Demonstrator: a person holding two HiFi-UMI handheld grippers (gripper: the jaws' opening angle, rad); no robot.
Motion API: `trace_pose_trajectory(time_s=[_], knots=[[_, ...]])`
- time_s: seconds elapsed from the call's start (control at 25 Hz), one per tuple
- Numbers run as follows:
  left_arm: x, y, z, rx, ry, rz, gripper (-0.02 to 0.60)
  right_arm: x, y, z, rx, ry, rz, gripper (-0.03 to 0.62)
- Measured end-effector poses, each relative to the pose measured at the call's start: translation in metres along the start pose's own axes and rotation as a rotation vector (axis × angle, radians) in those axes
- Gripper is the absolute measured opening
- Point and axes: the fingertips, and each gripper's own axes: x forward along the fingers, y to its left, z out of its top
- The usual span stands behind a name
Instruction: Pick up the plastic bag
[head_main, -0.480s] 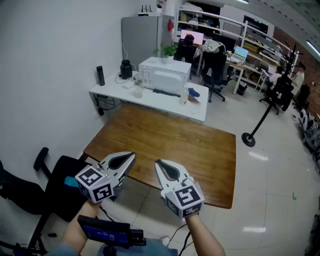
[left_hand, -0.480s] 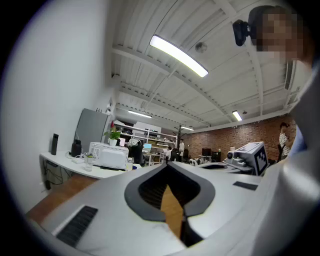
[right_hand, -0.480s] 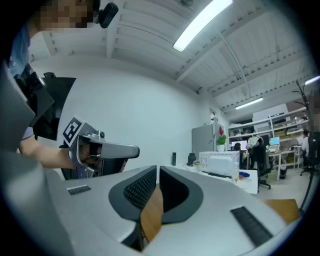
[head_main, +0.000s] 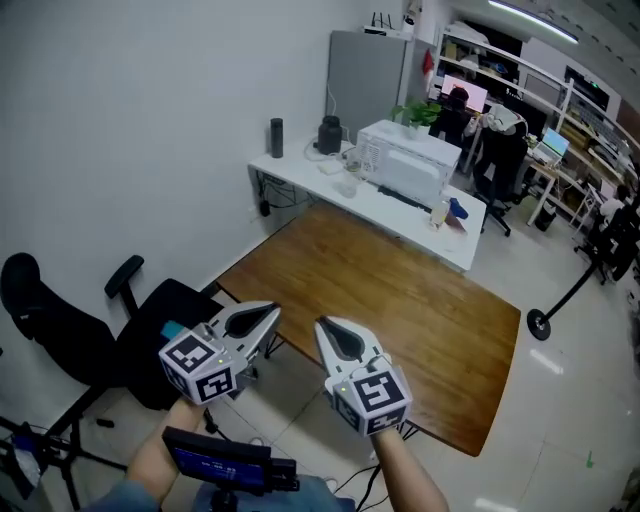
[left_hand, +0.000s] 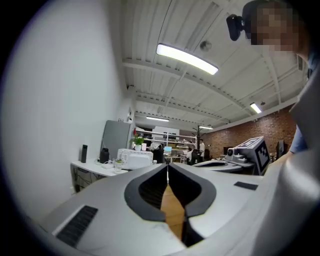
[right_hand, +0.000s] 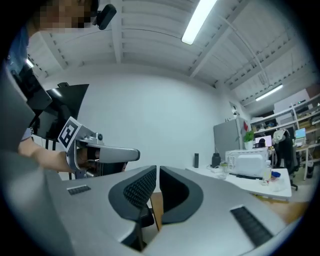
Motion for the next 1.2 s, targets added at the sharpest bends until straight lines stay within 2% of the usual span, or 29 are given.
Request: trace_pose_trajectory(time_s=[0.48, 0.72, 0.96, 1.2], knots=[[-0.126, 0.064, -0.002, -0.006, -0.012, 0.353, 0.023, 0.086, 0.119, 0.000, 0.028, -0.026, 0.352, 0.031], [-0.173, 0.096, -0.002, 0.014, -0.048, 0.482, 0.025, 0.118, 0.170, -0.001, 0.024, -0.037, 0.446, 0.031], [-0.188, 0.124, -0.009, -0.001, -0.046, 0.514, 0.025, 0.149, 0.189, -0.010, 0.048, -0.023, 0.460, 0.032], [-0.186, 0.147, -0.029, -0.026, -0.040, 0.472, 0.006, 0.172, 0.203, -0.032, 0.028, 0.002, 0.454, 0.032]])
